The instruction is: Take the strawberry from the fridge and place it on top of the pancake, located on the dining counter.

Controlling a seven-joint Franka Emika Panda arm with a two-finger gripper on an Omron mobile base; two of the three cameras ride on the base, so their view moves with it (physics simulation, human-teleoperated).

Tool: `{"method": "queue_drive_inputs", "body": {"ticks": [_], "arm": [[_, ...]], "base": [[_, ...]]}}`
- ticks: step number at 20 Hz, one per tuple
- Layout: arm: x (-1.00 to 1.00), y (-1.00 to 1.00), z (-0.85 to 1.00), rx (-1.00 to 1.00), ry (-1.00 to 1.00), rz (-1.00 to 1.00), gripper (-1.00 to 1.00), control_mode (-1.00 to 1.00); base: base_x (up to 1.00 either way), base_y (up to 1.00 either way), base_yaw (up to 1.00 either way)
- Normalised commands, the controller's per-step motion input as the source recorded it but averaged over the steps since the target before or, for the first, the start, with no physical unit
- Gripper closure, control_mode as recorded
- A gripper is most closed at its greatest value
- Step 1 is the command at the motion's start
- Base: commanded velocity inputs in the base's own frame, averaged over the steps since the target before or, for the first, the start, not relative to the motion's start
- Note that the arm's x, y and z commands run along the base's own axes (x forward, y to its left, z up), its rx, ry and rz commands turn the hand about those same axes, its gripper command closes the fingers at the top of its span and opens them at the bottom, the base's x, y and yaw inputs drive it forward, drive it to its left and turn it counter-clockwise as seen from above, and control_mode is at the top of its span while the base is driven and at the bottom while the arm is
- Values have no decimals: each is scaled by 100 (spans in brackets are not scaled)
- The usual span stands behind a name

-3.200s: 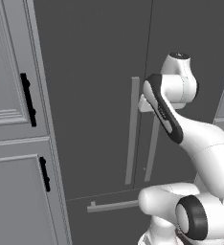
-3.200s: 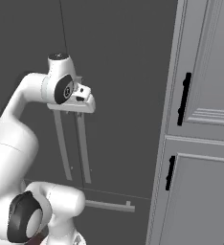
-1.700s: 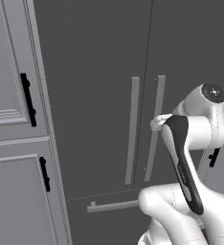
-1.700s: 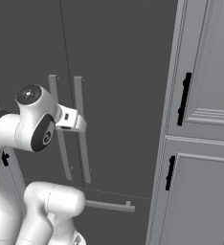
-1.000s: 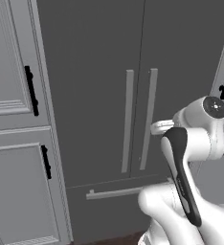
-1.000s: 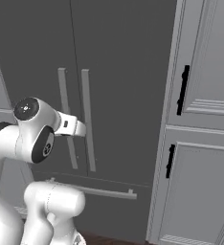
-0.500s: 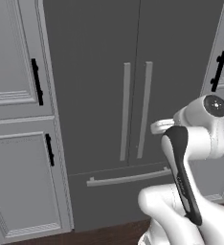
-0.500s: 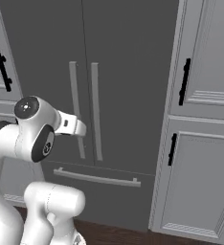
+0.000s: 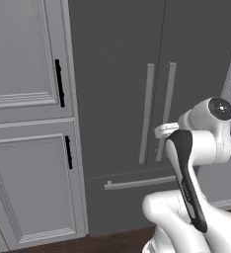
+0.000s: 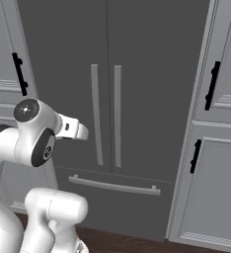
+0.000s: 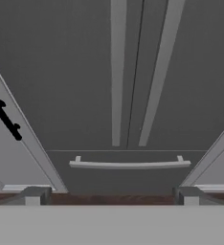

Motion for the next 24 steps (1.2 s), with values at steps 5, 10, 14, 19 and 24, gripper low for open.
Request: {"method": "queue_drive_inputs", "body": {"ticks": [5, 10, 14, 19, 24], "arm": [[0, 0, 0, 0, 0, 0, -100, 100], [0, 0, 0, 0, 0, 0, -100, 100], [0, 0, 0, 0, 0, 0, -100, 100], [0, 0, 0, 0, 0, 0, -100, 100], [0, 0, 0, 0, 0, 0, -100, 100]], "base": [[-19, -26, 0], [10, -35, 3], [31, -11, 2], [3, -20, 2], [-36, -15, 0]]}}
